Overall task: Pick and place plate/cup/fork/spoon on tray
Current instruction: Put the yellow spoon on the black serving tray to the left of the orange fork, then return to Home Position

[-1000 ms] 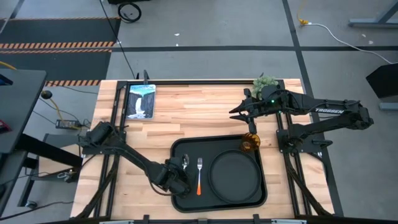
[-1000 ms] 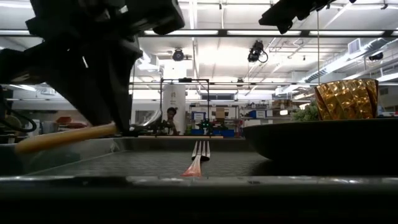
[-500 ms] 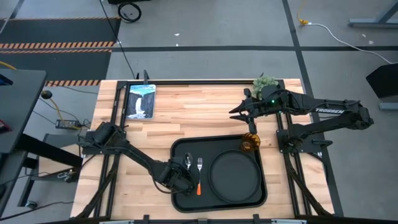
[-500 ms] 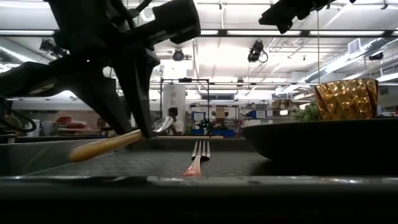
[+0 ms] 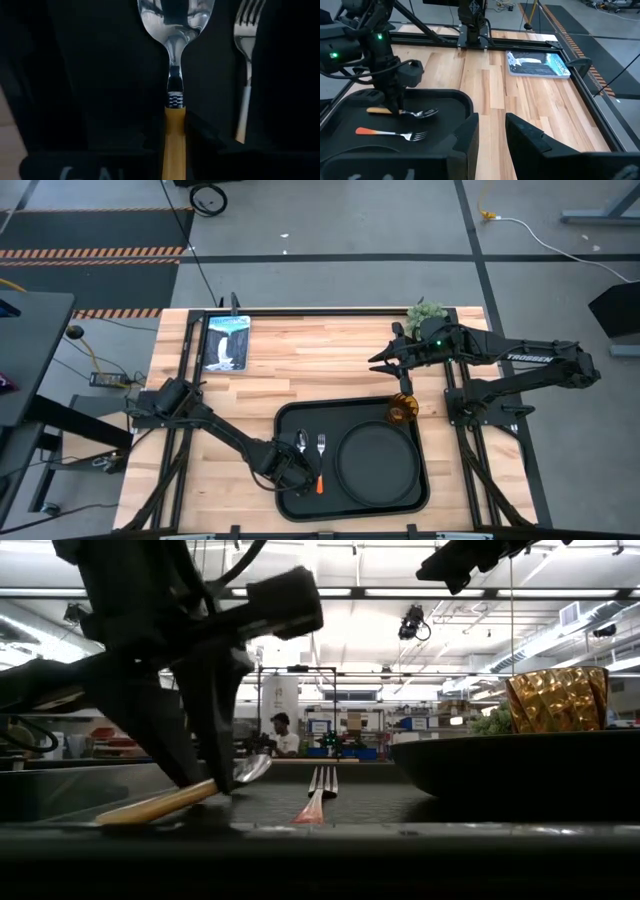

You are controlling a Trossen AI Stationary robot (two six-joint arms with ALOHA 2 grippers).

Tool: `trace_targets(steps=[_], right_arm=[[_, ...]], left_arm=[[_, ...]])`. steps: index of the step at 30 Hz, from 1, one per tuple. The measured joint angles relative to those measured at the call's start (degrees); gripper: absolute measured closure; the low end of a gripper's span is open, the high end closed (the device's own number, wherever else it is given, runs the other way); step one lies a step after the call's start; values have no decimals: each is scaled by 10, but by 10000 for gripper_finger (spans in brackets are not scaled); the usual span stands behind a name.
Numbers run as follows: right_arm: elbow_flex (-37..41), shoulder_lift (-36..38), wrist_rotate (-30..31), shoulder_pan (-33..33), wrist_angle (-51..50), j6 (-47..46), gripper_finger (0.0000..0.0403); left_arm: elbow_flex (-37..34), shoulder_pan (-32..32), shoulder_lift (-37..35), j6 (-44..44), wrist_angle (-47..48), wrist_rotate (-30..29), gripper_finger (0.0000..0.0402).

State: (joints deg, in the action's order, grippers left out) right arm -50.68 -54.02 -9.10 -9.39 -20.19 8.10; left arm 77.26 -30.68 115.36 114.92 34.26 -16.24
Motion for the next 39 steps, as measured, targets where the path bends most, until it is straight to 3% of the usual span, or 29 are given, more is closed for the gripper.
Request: trace_targets(steps=[7,20,29,32,39], right_arm=[[0,0,0,0,0,-3,300],[0,0,0,0,-3,-3,300],[0,22,0,0,-31,-7,300],[12,47,-8,7,-56,-31,300],[120,132,-16,39,-14,-81,300]], left_arm=[[0,0,1,-1,2,0,325],[0,2,-3,-61,4,0,232],[0,6,-53,-95,108,14,222],[0,7,-81,-171,111,12,226],[0,16,-130,-353,51,9,230]])
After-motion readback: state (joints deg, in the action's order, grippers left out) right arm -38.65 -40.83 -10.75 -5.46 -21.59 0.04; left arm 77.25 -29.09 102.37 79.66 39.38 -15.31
